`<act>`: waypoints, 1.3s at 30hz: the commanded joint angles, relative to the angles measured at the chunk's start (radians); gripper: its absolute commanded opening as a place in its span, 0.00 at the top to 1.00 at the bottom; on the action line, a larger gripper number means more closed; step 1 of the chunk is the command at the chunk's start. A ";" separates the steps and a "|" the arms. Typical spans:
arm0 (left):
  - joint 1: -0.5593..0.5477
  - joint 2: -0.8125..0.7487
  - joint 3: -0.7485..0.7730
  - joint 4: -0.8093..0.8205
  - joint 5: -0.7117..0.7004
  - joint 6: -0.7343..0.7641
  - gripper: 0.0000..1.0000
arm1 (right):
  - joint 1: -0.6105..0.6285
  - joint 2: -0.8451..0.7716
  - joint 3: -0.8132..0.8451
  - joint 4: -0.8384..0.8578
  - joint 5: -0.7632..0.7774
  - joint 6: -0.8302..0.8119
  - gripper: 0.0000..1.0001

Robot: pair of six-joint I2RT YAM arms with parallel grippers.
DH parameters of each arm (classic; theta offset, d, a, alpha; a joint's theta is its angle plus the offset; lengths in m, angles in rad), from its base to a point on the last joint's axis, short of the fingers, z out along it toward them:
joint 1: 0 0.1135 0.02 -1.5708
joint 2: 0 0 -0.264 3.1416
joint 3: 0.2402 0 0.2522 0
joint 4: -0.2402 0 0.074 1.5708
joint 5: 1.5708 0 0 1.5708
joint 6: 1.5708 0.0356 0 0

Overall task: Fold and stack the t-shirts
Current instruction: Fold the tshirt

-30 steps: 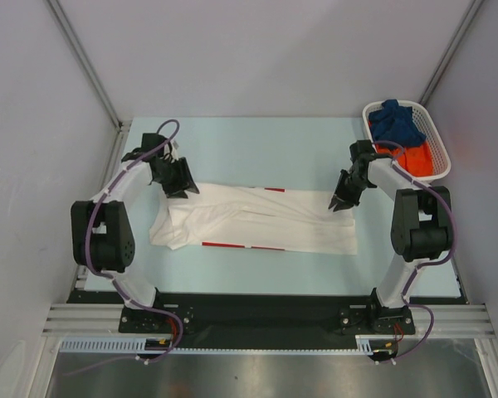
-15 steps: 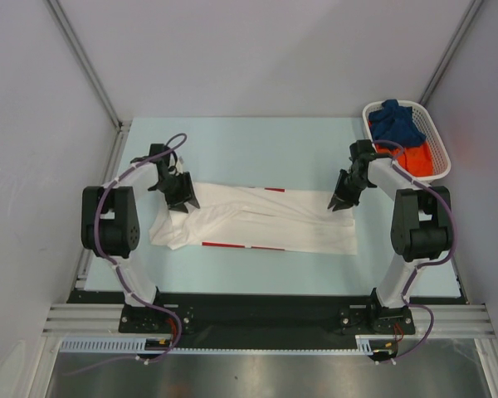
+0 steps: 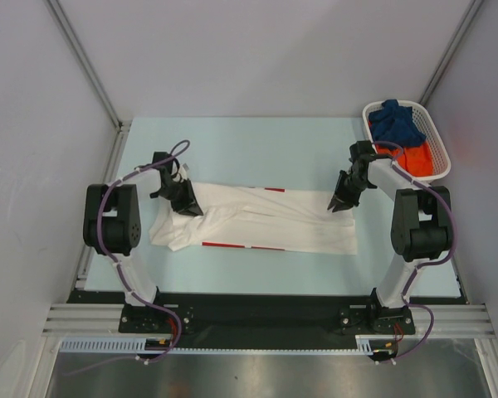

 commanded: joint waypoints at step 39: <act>0.141 -0.562 -0.245 -0.030 -0.085 -0.133 0.42 | 0.429 0.429 0.609 0.011 -0.360 -0.152 0.41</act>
